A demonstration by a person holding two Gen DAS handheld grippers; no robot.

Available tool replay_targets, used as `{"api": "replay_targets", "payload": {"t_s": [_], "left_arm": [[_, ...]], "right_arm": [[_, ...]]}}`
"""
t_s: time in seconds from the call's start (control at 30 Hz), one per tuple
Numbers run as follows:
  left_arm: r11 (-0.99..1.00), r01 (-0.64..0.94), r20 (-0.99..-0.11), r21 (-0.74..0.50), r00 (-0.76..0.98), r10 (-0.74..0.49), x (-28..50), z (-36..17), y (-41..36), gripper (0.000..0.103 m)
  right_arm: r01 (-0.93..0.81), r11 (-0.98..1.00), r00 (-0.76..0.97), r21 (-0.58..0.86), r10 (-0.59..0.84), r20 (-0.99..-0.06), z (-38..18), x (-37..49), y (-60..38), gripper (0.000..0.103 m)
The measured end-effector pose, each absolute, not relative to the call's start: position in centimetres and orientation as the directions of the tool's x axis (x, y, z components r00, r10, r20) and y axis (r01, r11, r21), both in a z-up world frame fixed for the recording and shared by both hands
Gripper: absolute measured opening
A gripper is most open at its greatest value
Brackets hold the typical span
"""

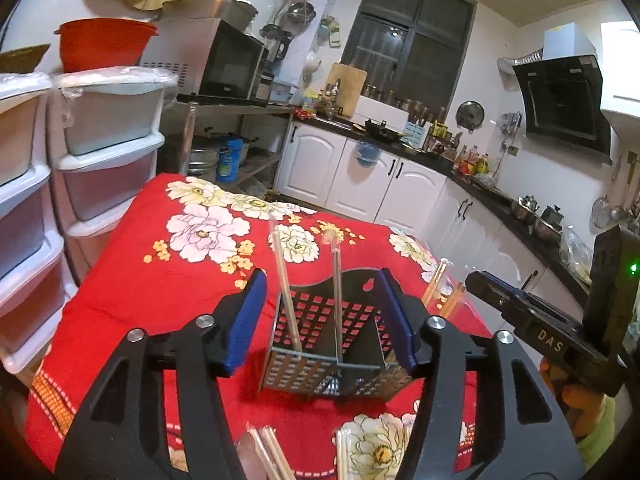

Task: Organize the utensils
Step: 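Open the left tool releasing its chopstick while the right tool releases its chopstick, then move both open tools down to the loose chopsticks on the cloth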

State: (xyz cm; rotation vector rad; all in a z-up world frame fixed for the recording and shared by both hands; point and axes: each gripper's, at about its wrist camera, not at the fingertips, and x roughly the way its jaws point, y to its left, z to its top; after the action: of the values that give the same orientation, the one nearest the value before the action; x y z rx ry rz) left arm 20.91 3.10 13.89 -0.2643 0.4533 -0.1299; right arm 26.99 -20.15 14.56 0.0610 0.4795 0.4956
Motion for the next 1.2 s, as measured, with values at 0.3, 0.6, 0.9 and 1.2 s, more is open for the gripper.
{"api": "replay_targets", "payload": {"t_s": [0.3, 0.6, 0.9, 1.2], "left_arm": [[0.958, 0.028, -0.448, -0.286, 0.880, -0.160, 19.1, 12.0, 3.9, 0.073], [0.954, 0.029, -0.461, -0.299, 0.871, -0.171, 17.5, 10.3, 4.5, 0.082], [0.947, 0.017, -0.494, -0.320, 0.850, -0.182, 17.1, 7.8, 5.0, 0.087], [0.945, -0.003, -0.534, -0.327, 0.826, -0.183, 16.7, 5.5, 5.4, 0.087]], "right_arm": [[-0.434, 0.889, 0.779, 0.144, 0.450, -0.437, 13.9, 24.5, -20.1, 0.043], [-0.419, 0.899, 0.773, 0.126, 0.426, -0.471, 12.6, 22.8, -20.2, 0.049], [-0.385, 0.916, 0.764, 0.115, 0.386, -0.518, 10.7, 21.8, -21.3, 0.056], [-0.347, 0.932, 0.744, 0.107, 0.343, -0.574, 8.1, 21.0, -22.6, 0.056]]}}
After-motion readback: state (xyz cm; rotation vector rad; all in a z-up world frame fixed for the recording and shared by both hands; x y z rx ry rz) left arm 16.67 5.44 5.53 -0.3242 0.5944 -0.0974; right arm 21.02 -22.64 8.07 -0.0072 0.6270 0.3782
